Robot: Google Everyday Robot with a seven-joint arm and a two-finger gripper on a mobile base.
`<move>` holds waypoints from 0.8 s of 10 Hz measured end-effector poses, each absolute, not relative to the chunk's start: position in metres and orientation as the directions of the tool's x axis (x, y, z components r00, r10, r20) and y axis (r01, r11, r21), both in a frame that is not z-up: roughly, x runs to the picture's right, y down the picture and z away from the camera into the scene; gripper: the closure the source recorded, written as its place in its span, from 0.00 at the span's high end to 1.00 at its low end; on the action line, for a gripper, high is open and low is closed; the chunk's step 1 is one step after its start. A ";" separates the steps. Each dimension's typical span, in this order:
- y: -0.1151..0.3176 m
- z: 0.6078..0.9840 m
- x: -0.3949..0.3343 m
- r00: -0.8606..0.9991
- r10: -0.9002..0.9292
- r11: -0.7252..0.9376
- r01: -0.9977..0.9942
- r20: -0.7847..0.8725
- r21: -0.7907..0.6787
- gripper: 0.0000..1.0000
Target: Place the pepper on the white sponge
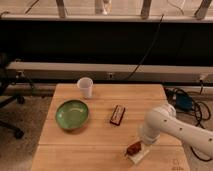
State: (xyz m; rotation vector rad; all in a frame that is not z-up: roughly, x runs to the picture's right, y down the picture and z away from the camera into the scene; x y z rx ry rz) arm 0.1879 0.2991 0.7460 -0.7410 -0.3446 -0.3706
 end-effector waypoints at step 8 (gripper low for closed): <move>0.296 0.741 0.190 0.879 -0.224 0.678 0.451 0.421 -0.581 0.80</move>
